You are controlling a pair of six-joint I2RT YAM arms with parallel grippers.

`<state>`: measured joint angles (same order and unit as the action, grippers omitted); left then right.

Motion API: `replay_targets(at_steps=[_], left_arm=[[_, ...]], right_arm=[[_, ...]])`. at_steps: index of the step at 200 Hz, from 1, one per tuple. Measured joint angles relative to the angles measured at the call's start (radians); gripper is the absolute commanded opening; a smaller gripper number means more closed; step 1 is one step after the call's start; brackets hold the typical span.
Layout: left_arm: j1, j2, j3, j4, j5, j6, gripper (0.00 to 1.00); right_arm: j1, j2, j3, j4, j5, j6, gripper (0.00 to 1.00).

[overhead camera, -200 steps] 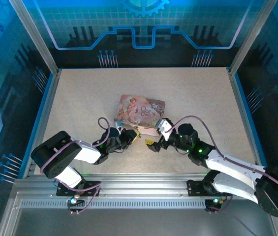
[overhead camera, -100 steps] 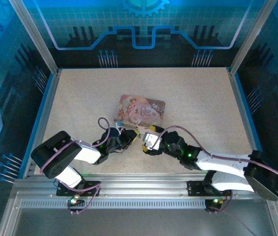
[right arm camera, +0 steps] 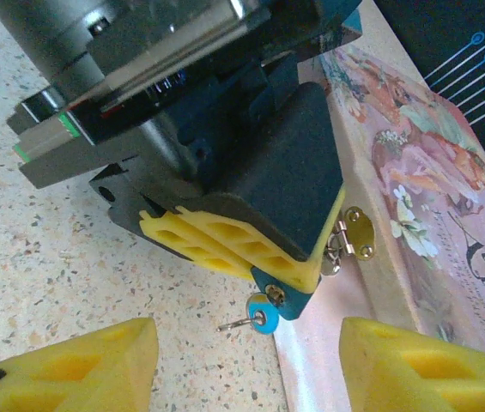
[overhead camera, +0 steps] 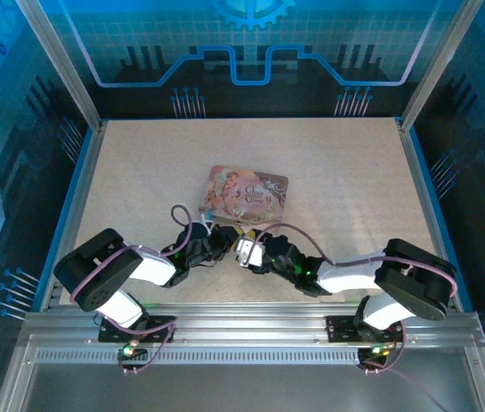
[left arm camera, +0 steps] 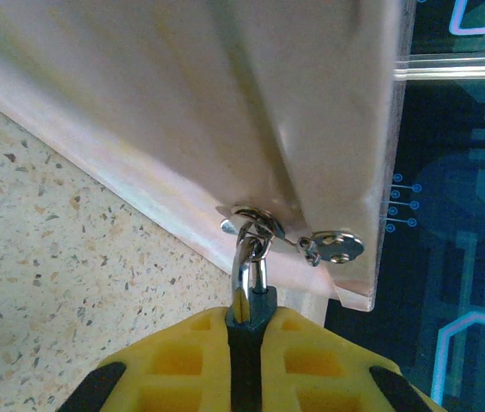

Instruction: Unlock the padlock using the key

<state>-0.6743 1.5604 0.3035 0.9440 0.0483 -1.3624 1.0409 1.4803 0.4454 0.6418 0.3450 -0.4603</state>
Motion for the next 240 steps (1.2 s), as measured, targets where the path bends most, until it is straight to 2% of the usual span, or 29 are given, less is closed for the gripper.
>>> replay_targets(at_steps=[91, 117, 204, 240], left_arm=[[0.0, 0.0, 0.0, 0.004, 0.0, 0.0, 0.06], [0.0, 0.0, 0.0, 0.004, 0.0, 0.0, 0.06], [0.0, 0.0, 0.0, 0.005, 0.0, -0.001, 0.06], [0.0, 0.0, 0.0, 0.013, 0.0, -0.001, 0.06]], right_arm=[[0.0, 0.114, 0.031, 0.094, 0.101, 0.005, 0.43], [0.0, 0.126, 0.037, 0.1, 0.117, -0.008, 0.38], [0.001, 0.136, 0.041, 0.1, 0.146, -0.027, 0.32], [0.003, 0.136, 0.041, 0.099, 0.145, -0.032, 0.25]])
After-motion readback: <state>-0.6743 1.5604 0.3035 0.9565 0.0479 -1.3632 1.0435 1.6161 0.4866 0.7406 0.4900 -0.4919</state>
